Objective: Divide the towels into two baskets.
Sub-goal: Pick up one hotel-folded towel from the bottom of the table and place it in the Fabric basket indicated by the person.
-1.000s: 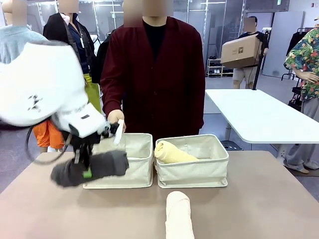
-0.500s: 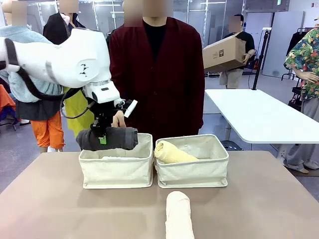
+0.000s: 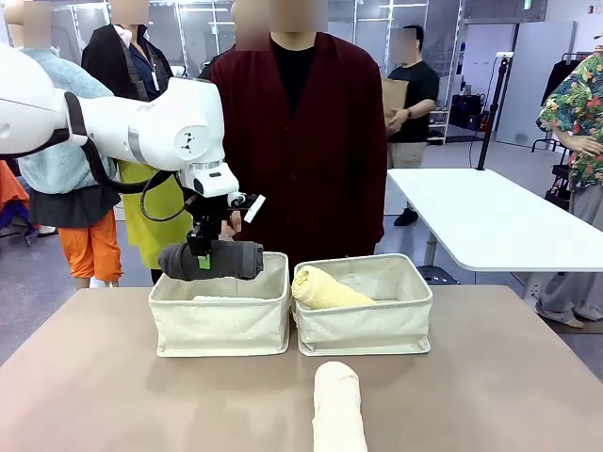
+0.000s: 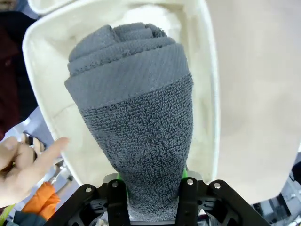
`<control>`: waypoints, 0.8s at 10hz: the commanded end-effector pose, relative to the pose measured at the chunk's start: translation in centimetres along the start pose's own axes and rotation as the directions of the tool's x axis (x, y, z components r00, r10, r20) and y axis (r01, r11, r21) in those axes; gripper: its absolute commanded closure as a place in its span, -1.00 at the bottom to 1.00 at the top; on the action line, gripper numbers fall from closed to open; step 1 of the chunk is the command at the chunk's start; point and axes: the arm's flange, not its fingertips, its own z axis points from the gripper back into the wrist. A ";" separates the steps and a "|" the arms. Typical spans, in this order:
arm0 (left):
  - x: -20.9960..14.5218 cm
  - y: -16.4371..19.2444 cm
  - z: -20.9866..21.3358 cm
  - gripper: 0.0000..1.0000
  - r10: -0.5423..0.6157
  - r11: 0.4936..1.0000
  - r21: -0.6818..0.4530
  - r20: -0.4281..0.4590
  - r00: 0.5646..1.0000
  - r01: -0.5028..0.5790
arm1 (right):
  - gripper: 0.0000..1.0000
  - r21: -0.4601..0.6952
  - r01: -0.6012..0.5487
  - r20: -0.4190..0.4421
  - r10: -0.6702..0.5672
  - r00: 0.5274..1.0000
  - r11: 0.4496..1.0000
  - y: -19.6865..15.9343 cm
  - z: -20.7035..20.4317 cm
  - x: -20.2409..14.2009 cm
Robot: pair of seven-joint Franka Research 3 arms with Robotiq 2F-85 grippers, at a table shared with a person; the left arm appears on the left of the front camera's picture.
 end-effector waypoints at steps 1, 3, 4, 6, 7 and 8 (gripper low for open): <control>0.3 1.8 -1.0 0.16 0.049 0.998 0.031 0.007 0.999 -0.049 | -1.00 -0.016 0.002 -0.008 -0.002 1.000 1.000 0.4 -0.2 -0.3; 0.5 2.9 -2.4 0.16 0.036 0.999 0.008 -0.014 0.999 -0.036 | -1.00 -0.016 0.002 -0.008 -0.002 1.000 1.000 0.4 -0.2 -0.3; 0.5 3.1 -3.2 0.16 0.036 0.999 0.016 -0.042 0.998 -0.035 | -1.00 -0.016 0.002 -0.008 -0.002 1.000 1.000 0.4 -0.2 -0.3; 0.4 2.5 -3.5 0.16 0.026 1.000 -0.008 -0.005 1.000 -0.026 | -1.00 -0.016 0.002 -0.008 -0.002 1.000 1.000 0.4 -0.2 -0.3; 0.4 2.5 -3.5 0.16 0.026 1.000 -0.008 -0.005 1.000 -0.026 | -1.00 -0.016 0.002 -0.008 -0.002 1.000 1.000 0.4 -0.2 -0.3; 0.7 2.6 -3.8 0.16 0.030 1.000 -0.008 -0.010 0.999 -0.030 | -1.00 -0.016 0.002 -0.008 -0.002 1.000 1.000 0.4 -0.2 -0.3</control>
